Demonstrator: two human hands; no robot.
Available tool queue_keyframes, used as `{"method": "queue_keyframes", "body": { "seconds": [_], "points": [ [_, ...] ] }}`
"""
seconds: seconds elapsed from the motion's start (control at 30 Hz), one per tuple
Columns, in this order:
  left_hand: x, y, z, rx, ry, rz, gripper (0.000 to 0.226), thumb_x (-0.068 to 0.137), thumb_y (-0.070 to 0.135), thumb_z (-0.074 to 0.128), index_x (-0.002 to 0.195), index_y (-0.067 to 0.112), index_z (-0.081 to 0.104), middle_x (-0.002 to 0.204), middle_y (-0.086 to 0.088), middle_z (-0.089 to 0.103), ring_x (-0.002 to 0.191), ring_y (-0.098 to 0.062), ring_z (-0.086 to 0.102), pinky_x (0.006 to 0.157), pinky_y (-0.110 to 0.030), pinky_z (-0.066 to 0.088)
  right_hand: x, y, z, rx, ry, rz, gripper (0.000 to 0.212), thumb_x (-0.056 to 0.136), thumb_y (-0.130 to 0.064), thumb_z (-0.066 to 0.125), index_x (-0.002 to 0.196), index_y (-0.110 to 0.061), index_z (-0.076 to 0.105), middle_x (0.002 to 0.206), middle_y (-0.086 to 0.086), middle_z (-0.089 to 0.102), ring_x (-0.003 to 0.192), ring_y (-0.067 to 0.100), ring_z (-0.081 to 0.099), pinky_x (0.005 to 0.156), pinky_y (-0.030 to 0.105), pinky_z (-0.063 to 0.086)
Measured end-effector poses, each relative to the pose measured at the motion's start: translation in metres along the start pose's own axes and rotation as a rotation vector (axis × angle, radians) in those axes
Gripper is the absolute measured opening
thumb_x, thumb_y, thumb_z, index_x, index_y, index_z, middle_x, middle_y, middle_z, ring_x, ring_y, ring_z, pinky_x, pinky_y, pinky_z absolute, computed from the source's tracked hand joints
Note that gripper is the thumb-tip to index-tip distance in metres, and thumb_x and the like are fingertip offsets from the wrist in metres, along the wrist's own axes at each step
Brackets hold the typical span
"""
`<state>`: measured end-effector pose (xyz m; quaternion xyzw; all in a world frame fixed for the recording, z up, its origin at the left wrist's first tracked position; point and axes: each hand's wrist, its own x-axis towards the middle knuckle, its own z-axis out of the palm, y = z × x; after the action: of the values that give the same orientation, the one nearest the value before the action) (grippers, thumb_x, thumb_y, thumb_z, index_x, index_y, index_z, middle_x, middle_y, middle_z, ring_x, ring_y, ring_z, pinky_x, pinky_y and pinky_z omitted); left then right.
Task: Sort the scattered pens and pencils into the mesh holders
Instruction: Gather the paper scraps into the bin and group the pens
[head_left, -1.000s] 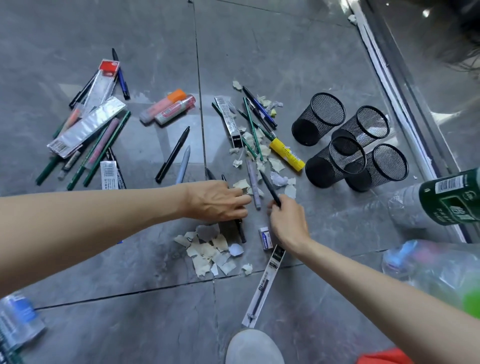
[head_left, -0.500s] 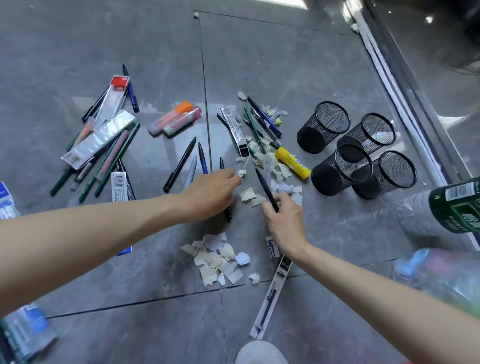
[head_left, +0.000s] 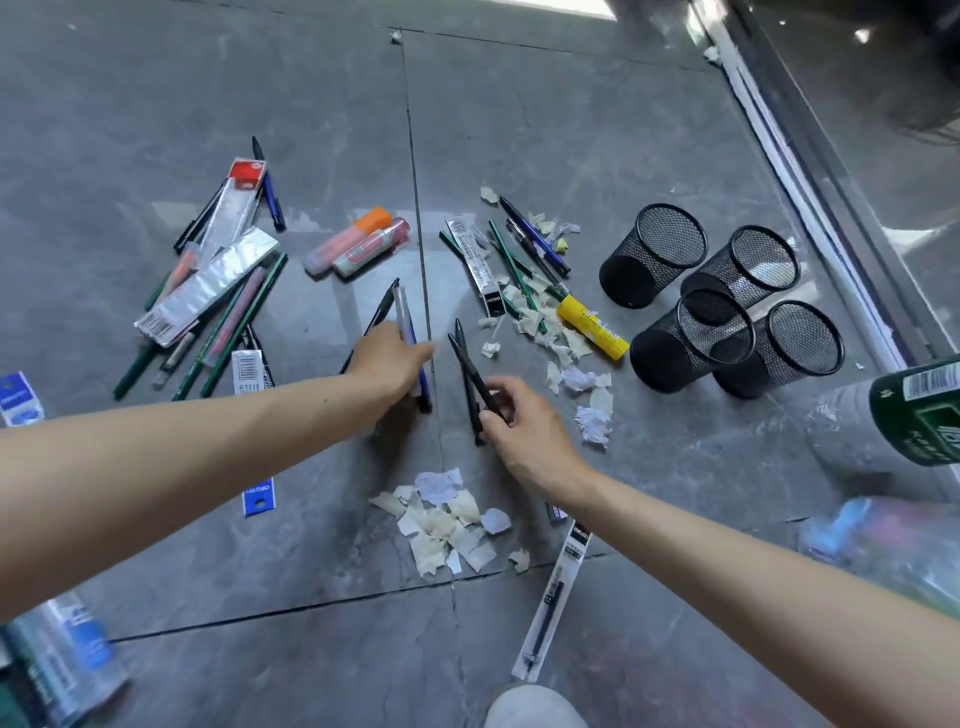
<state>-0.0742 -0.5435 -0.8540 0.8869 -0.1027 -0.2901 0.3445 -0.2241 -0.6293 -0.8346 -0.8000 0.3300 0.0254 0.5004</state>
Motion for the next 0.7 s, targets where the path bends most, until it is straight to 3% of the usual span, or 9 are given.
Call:
{"method": "queue_keyframes", "body": {
  "seconds": [0.07,0.13,0.2,0.27,0.37,0.47,0.53,0.63,0.7],
  "points": [
    [0.002,-0.003,-0.005,0.069,0.083,-0.014,0.029,0.089,0.032,0.059,0.104,0.009,0.049,0.096,-0.008,0.054,0.086,-0.028,0.052,0.069,-0.031,0.035,0.002,-0.008,0.001,0.122,-0.102,0.011,0.048,0.092,-0.013,0.055,0.138,-0.014,0.042,0.117,0.004,0.055,0.106,0.017,0.058,0.088,0.022,0.047],
    [0.001,-0.004,-0.005,0.132,0.182,0.017,0.03,0.09,0.026,0.054,0.114,0.01,0.046,0.11,-0.009,0.053,0.096,-0.031,0.053,0.072,-0.034,0.037,0.005,-0.013,0.002,0.165,-0.132,-0.034,0.046,0.093,-0.011,0.054,0.138,-0.011,0.043,0.123,0.006,0.056,0.113,0.015,0.056,0.093,0.022,0.044],
    [-0.005,-0.005,-0.003,0.15,0.201,0.114,0.028,0.089,0.021,0.049,0.115,0.013,0.045,0.11,-0.008,0.054,0.095,-0.032,0.054,0.073,-0.035,0.04,0.006,-0.008,-0.002,-0.004,-0.008,-0.088,0.029,0.093,-0.012,0.054,0.121,-0.013,0.058,0.11,0.003,0.062,0.099,0.015,0.059,0.087,0.024,0.045],
    [-0.012,-0.007,0.0,0.274,0.082,0.33,0.027,0.09,0.024,0.049,0.115,0.016,0.045,0.1,-0.006,0.058,0.088,-0.031,0.057,0.069,-0.035,0.042,0.002,0.006,-0.015,-0.28,0.129,-0.052,0.012,0.09,-0.021,0.057,0.102,-0.018,0.059,0.095,-0.001,0.061,0.087,0.016,0.056,0.075,0.028,0.044],
    [-0.019,-0.011,0.007,0.604,-0.17,0.568,0.024,0.093,0.029,0.047,0.114,0.016,0.047,0.108,-0.008,0.061,0.093,-0.03,0.059,0.07,-0.037,0.043,-0.013,0.031,-0.035,-0.619,0.049,0.116,0.036,0.079,-0.046,0.066,0.091,-0.019,0.047,0.085,-0.004,0.056,0.08,0.021,0.053,0.062,0.033,0.036],
    [-0.018,-0.013,0.009,0.698,-0.16,0.533,0.006,0.093,0.017,0.042,0.095,0.013,0.039,0.099,-0.014,0.059,0.084,-0.033,0.056,0.064,-0.039,0.043,-0.026,0.043,-0.04,-0.823,-0.119,0.207,0.052,0.07,-0.053,0.072,0.094,-0.017,0.043,0.091,0.001,0.06,0.088,0.026,0.057,0.062,0.032,0.034],
    [-0.016,-0.016,0.007,0.674,-0.102,0.485,0.009,0.091,0.013,0.04,0.092,0.015,0.031,0.093,-0.014,0.057,0.073,-0.033,0.05,0.059,-0.039,0.039,-0.028,0.047,-0.038,-0.828,-0.167,0.202,0.045,0.072,-0.041,0.074,0.095,-0.016,0.044,0.095,0.005,0.061,0.091,0.027,0.057,0.063,0.031,0.034],
    [-0.019,-0.017,0.004,0.569,-0.04,0.519,0.01,0.092,0.019,0.043,0.098,0.015,0.037,0.089,-0.009,0.058,0.068,-0.028,0.046,0.06,-0.036,0.039,-0.024,0.042,-0.034,-0.661,-0.114,0.185,0.025,0.077,-0.027,0.066,0.091,-0.018,0.046,0.09,0.004,0.06,0.086,0.026,0.056,0.061,0.031,0.035],
    [-0.027,-0.014,0.006,0.482,-0.147,0.597,0.019,0.093,0.033,0.048,0.106,0.019,0.044,0.08,0.005,0.057,0.065,-0.016,0.048,0.06,-0.033,0.038,-0.015,0.033,-0.03,-0.445,-0.061,0.162,0.021,0.079,-0.023,0.064,0.095,-0.017,0.052,0.081,0.001,0.058,0.08,0.022,0.056,0.064,0.031,0.041]
  ]
}}
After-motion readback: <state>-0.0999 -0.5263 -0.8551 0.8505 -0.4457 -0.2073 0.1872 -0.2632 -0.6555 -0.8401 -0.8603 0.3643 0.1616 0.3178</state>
